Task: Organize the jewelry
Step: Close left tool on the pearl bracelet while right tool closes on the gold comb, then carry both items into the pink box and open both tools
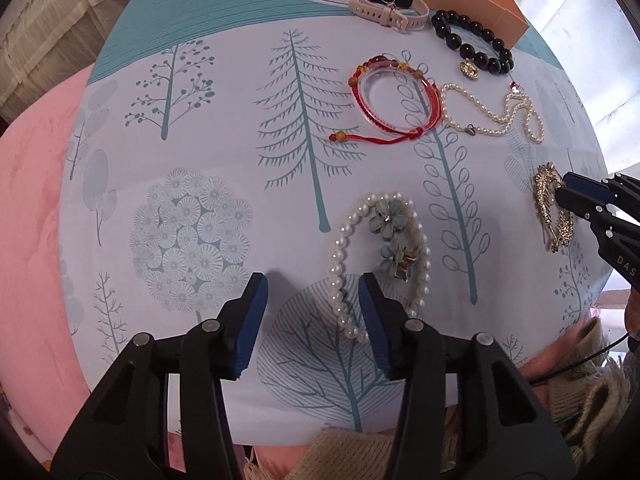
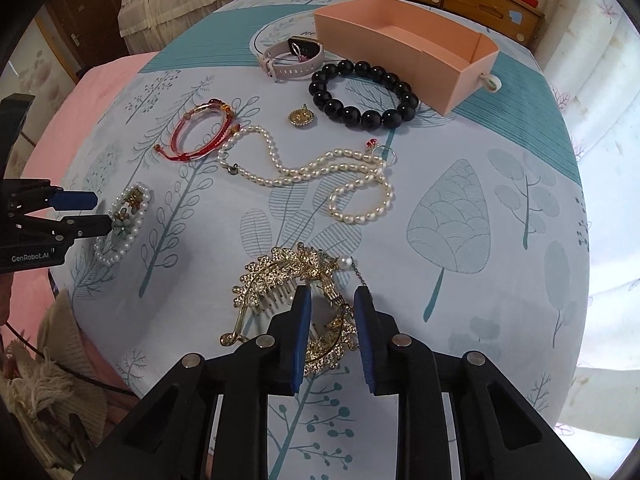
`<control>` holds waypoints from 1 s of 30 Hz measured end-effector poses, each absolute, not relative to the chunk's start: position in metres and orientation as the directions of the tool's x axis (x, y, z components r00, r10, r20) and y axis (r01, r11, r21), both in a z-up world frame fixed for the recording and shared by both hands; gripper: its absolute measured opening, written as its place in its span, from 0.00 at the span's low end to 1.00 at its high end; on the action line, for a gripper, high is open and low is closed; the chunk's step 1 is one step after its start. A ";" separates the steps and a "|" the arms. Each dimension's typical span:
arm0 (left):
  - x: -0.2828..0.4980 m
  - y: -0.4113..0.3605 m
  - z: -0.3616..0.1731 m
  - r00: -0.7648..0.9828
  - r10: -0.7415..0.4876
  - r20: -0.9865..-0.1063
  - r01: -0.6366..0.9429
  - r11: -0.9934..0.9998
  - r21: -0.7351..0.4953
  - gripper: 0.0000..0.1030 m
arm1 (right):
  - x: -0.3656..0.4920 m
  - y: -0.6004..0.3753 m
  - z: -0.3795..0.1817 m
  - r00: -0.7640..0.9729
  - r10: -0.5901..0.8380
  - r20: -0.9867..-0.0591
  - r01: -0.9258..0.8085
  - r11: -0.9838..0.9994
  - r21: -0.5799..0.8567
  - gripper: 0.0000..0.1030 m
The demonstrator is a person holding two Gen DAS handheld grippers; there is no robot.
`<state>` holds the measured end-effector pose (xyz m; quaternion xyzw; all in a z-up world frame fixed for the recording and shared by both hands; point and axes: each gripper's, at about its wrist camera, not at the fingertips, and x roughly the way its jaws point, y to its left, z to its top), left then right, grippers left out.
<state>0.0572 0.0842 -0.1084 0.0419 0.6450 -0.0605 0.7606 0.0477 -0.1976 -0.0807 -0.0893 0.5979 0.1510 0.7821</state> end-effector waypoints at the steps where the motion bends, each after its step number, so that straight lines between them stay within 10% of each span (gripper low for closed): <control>1: 0.057 0.084 -0.110 0.155 -0.036 -0.987 0.149 0.989 -0.012 0.43 | 0.048 -0.197 -0.081 0.239 0.128 -0.962 -0.347 0.937 0.038 0.21; 10: 0.085 0.066 -0.119 0.002 -0.013 -1.000 0.197 0.980 -0.013 0.35 | 0.048 -0.191 -0.080 0.229 0.118 -0.966 -0.400 0.917 0.017 0.19; 17: 0.106 0.043 -0.127 -0.084 -0.004 -0.996 0.271 0.962 -0.027 0.05 | 0.058 -0.187 -0.084 0.190 0.127 -0.973 -0.453 0.891 0.028 0.19; 30: 0.134 0.055 -0.074 0.015 -0.158 -0.987 0.156 0.976 -0.154 0.05 | 0.059 -0.202 -0.063 0.198 0.200 -0.960 -0.420 0.902 0.101 0.09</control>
